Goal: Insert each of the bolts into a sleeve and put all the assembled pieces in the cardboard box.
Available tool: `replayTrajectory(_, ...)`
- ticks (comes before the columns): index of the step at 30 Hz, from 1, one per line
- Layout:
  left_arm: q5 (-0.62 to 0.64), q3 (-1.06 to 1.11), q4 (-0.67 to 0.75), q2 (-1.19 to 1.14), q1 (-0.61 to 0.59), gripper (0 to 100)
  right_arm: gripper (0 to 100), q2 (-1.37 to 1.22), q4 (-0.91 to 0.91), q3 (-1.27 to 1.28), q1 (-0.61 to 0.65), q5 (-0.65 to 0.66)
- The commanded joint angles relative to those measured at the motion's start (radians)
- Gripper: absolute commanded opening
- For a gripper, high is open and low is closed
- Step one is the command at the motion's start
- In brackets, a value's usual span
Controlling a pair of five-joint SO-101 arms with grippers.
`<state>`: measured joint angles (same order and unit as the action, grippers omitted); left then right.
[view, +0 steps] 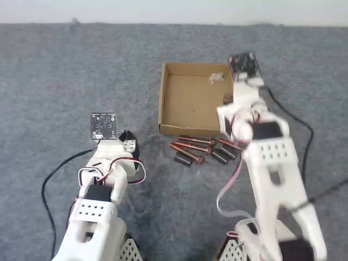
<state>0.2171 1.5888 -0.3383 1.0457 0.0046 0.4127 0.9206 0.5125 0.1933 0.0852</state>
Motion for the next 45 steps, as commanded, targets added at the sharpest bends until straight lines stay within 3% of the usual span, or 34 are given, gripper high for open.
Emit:
replayTrajectory(1, -0.009, -0.007, 0.005, 0.026, -0.005, 2, 0.6, -0.131, 0.004, -0.216, -0.024, 0.023)
replayTrajectory(10, -0.009, -0.007, 0.005, 0.026, -0.005, 2, 0.6, -0.492, 0.004, -0.459, -0.022, 0.018)
replayTrajectory(18, -0.009, 0.002, 0.052, 0.02, -0.005, 2, 0.8, -0.61, 0.005, -0.529, -0.016, 0.021)
replayTrajectory(24, -0.009, 0.005, 0.055, 0.02, -0.005, 2, 14.9, -0.616, 0.019, -0.529, -0.015, 0.014)
replayTrajectory(33, -0.009, 0.005, 0.055, 0.02, -0.005, 2, 0.3, -0.553, 0.077, -0.551, -0.007, 0.015)
replayTrajectory(45, -0.009, 0.005, 0.055, 0.02, -0.005, 2, 0.7, -0.26, 0.414, -0.546, 0.14, 0.02)
